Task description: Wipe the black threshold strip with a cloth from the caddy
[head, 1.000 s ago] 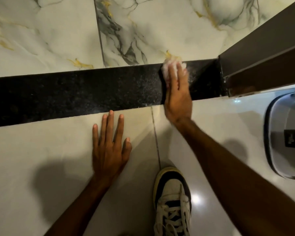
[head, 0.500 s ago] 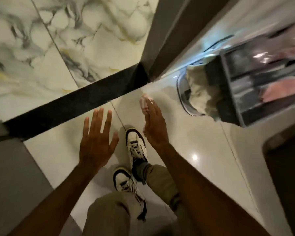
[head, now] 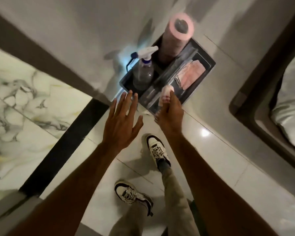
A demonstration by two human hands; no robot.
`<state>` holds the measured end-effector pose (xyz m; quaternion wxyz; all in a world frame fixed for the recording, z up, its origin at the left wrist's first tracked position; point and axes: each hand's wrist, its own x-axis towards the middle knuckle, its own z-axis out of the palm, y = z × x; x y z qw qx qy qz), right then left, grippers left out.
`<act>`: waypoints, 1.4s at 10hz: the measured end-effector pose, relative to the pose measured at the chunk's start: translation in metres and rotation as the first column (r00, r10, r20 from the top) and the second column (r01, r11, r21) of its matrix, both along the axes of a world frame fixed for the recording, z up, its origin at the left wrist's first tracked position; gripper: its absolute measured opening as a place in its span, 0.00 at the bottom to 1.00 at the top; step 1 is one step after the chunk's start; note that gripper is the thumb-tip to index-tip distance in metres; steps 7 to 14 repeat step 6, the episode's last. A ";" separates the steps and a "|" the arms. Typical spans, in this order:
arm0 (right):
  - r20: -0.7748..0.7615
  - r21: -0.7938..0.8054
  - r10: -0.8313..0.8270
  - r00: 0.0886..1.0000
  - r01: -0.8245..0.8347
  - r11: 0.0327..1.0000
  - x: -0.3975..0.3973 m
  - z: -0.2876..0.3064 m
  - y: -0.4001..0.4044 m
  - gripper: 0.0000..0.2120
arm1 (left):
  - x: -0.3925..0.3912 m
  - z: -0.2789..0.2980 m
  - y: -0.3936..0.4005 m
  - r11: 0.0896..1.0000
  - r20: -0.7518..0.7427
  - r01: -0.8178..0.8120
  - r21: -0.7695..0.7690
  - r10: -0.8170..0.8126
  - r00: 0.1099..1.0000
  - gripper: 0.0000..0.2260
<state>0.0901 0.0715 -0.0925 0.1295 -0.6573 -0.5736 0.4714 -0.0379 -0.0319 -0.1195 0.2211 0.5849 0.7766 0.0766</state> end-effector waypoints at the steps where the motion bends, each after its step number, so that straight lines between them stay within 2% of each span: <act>1: 0.052 -0.108 -0.161 0.986 0.166 0.980 -0.015 -0.042 0.039 0.21 | 0.008 -0.033 0.032 0.997 0.009 0.029 -0.075 -0.028 1.000 0.36; 2: 0.168 -0.152 -0.167 0.972 0.193 0.969 -0.016 -0.087 0.066 0.25 | 0.012 -0.063 0.046 0.991 -0.038 0.055 -0.123 -0.060 0.998 0.37; 3: 0.176 -0.147 -0.068 0.982 0.095 0.985 -0.011 -0.119 0.079 0.34 | 0.010 -0.088 0.050 0.981 -0.071 0.078 -0.178 -0.092 0.993 0.37; 4: 0.135 -0.245 0.004 0.991 0.029 0.969 -0.006 -0.132 0.081 0.38 | 0.006 -0.109 0.054 0.975 -0.120 0.090 -0.201 -0.116 0.986 0.36; 5: 0.113 -0.235 0.133 0.985 -0.104 0.966 0.003 -0.128 0.076 0.34 | 0.007 -0.115 0.058 0.968 -0.140 0.077 -0.239 -0.113 0.984 0.38; 6: 0.112 -0.168 0.149 0.982 -0.129 0.977 0.024 -0.105 0.073 0.32 | 0.015 -0.102 0.056 0.965 -0.137 0.053 -0.256 -0.090 0.986 0.39; 14: 0.112 -0.168 0.149 0.982 -0.129 0.977 0.024 -0.105 0.073 0.32 | 0.015 -0.102 0.056 0.965 -0.137 0.053 -0.256 -0.090 0.986 0.39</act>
